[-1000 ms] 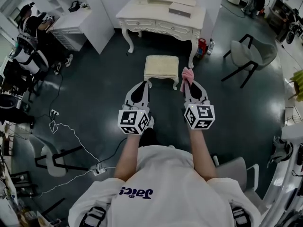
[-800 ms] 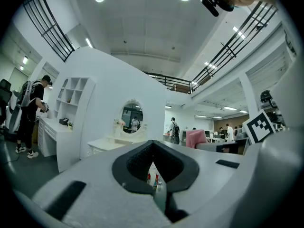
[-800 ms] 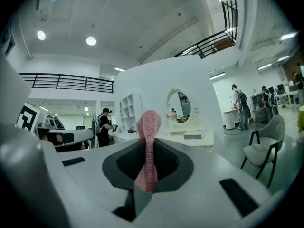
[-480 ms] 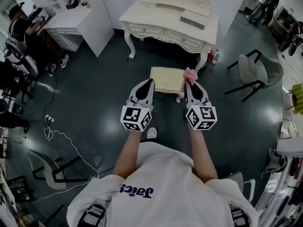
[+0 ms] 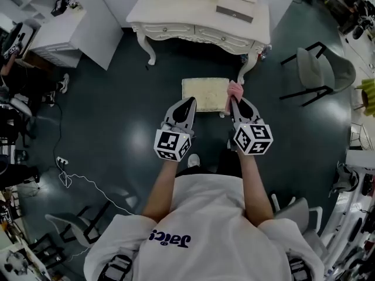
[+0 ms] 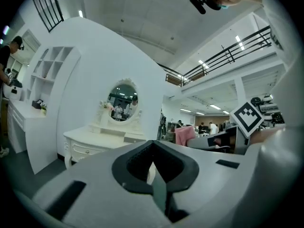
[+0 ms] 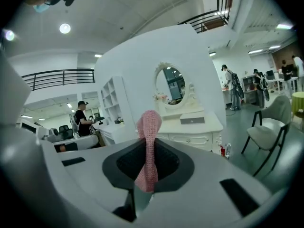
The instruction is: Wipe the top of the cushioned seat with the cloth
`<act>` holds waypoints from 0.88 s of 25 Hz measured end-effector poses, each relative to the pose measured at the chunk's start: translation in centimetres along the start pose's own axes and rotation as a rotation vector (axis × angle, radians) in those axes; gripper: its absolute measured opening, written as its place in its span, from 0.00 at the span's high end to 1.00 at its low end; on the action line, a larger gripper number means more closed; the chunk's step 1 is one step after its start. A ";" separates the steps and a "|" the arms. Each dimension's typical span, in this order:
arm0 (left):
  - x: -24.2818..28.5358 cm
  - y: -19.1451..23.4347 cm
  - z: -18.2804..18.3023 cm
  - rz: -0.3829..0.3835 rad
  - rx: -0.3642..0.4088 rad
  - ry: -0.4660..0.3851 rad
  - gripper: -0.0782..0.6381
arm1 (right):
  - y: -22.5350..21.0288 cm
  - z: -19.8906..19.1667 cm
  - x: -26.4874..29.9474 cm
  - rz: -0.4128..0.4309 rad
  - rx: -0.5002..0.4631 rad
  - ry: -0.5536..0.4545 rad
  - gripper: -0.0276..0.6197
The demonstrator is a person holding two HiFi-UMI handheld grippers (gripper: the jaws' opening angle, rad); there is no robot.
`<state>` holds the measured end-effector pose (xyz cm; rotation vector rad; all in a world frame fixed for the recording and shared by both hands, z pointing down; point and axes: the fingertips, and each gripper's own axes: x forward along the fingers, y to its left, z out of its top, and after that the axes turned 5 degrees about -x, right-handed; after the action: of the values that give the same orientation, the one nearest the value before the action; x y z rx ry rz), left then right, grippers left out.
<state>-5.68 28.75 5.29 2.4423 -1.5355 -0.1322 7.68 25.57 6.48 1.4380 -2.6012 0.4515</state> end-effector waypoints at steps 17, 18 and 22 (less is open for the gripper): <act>23.4 6.3 -11.9 0.171 -0.010 0.133 0.87 | -17.1 -9.7 19.7 0.192 0.037 0.352 0.92; 24.1 7.2 -12.8 0.177 -0.024 0.133 0.87 | -17.2 -10.9 20.8 0.201 0.038 0.370 0.92; 25.5 12.6 -17.8 0.200 -0.104 0.125 0.87 | -17.1 -17.6 25.1 0.204 0.097 0.469 0.92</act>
<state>-1.79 3.64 27.21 2.1606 -1.6616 -0.0214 8.27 2.56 32.95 0.9439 -2.3673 0.8372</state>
